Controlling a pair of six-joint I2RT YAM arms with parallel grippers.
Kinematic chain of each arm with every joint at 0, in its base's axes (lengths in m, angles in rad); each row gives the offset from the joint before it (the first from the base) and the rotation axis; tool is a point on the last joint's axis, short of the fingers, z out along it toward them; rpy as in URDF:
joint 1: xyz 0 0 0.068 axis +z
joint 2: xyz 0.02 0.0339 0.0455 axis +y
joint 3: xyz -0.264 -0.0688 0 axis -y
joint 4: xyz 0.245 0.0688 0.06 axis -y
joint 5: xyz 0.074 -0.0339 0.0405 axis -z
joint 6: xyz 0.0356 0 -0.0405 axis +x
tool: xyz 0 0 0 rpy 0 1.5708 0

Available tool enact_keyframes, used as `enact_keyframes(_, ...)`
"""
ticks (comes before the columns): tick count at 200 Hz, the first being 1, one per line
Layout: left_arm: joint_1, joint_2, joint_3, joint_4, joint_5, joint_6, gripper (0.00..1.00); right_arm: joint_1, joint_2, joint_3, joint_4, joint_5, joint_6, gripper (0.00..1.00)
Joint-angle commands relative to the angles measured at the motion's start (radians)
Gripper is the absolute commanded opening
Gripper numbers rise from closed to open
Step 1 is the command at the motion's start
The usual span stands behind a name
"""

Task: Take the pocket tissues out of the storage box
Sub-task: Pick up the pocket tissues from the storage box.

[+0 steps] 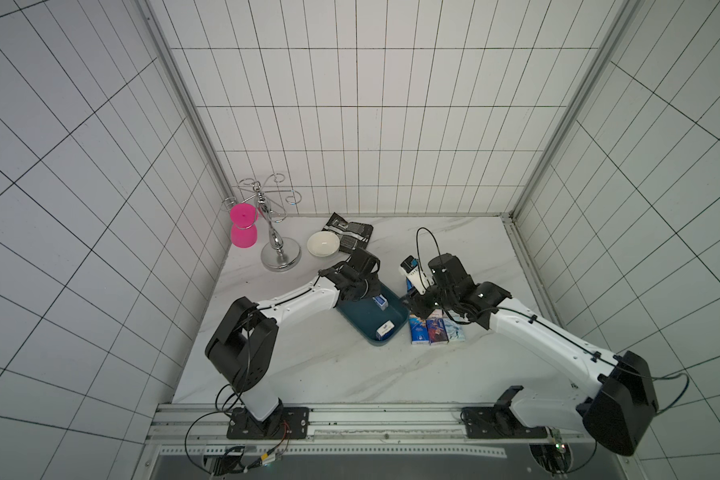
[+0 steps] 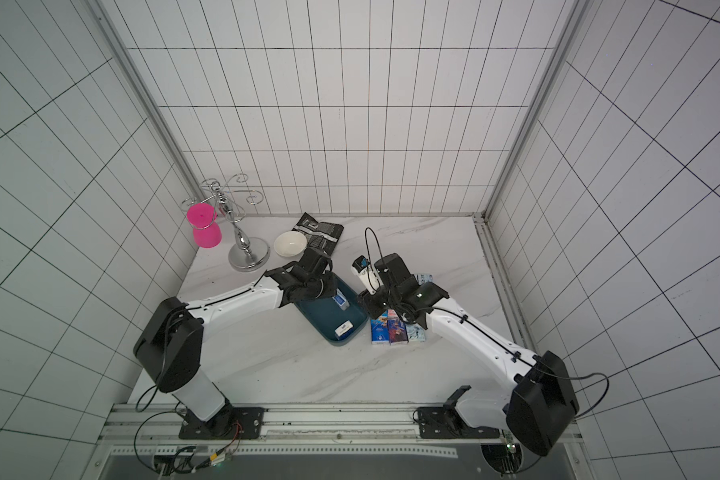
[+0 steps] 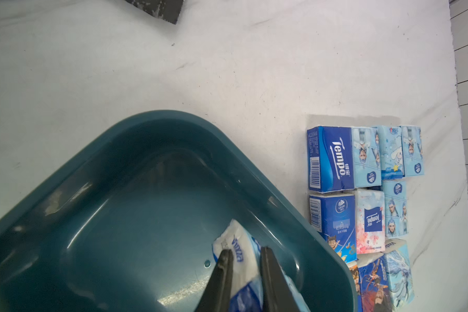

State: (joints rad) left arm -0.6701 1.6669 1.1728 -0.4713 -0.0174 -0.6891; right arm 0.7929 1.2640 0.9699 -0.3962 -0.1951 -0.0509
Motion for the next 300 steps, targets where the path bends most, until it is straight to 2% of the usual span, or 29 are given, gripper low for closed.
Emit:
enact_keyframes(1, 0.012, -0.042, 0.043, -0.036, -0.001, -0.006, 0.06, 0.046, -0.027, -0.059, 0.125, 0.063, -0.055, 0.45)
enact_keyframes(72, 0.015, -0.105, 0.042, -0.043, 0.063, -0.027, 0.07, 0.148, 0.027, -0.106, 0.304, 0.154, -0.088, 0.47)
enact_keyframes(154, 0.015, -0.147, 0.027, -0.043, 0.088, -0.025, 0.07, 0.169, 0.154, -0.039, 0.328, 0.192, -0.102, 0.48)
enact_keyframes(187, 0.015, -0.151, 0.018, -0.040, 0.103, -0.023, 0.07, 0.169, 0.165, -0.034, 0.355, 0.196, -0.094, 0.47)
enact_keyframes(218, 0.014, -0.167, -0.001, -0.041, 0.099, -0.018, 0.07, 0.169, 0.165, -0.022, 0.349, 0.251, -0.096, 0.47)
enact_keyframes(251, 0.015, -0.174, -0.014, -0.036, 0.114, -0.020, 0.07, 0.169, 0.167, -0.009, 0.349, 0.225, -0.114, 0.48)
enact_keyframes(283, 0.016, -0.189, -0.020, -0.024, 0.165, -0.023, 0.07, 0.169, 0.193, -0.003, 0.359, 0.207, -0.110, 0.46)
enact_keyframes(300, 0.016, -0.195, -0.024, -0.020, 0.183, -0.026, 0.07, 0.168, 0.186, -0.011, 0.372, 0.207, -0.101, 0.38)
